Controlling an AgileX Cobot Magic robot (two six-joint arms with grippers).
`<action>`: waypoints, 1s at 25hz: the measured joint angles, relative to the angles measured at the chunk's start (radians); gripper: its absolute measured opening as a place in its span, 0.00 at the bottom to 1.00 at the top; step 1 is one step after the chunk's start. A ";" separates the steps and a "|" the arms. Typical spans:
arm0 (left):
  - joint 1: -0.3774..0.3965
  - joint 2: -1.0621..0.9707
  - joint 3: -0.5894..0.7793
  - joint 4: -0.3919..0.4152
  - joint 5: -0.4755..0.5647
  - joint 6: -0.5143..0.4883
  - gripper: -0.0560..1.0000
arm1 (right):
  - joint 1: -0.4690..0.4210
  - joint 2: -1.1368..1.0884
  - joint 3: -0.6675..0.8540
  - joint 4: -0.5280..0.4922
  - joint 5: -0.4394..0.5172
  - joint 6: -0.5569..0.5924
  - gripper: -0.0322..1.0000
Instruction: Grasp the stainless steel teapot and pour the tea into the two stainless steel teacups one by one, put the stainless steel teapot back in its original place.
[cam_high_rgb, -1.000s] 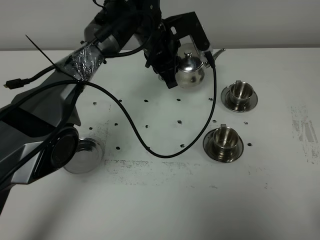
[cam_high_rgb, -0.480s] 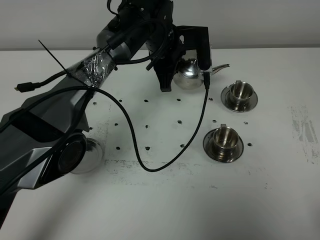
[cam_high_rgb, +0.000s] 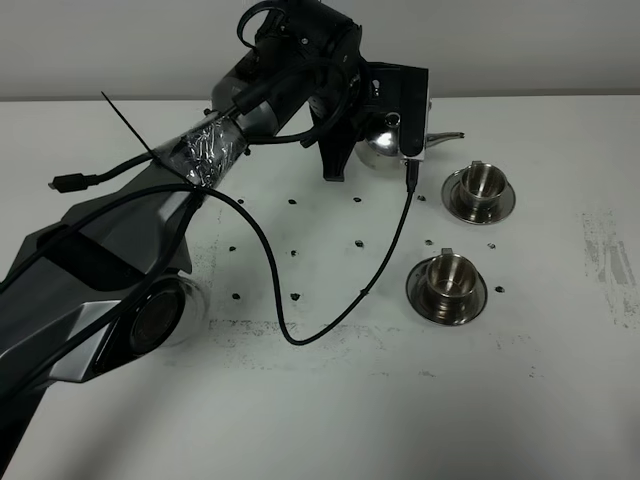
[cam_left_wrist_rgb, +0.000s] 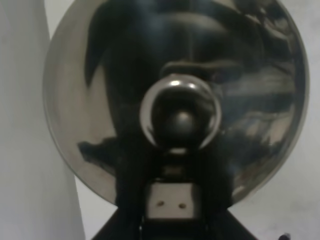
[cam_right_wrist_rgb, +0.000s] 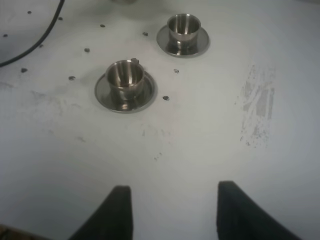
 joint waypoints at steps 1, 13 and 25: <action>-0.001 0.003 0.000 0.004 -0.002 0.008 0.24 | 0.000 0.000 0.000 0.000 0.000 0.000 0.41; -0.047 0.020 0.000 0.100 -0.064 0.034 0.24 | 0.000 0.000 0.000 0.000 0.000 0.000 0.41; -0.074 0.041 0.007 0.207 -0.149 0.035 0.24 | 0.000 0.000 0.000 -0.002 -0.001 0.000 0.41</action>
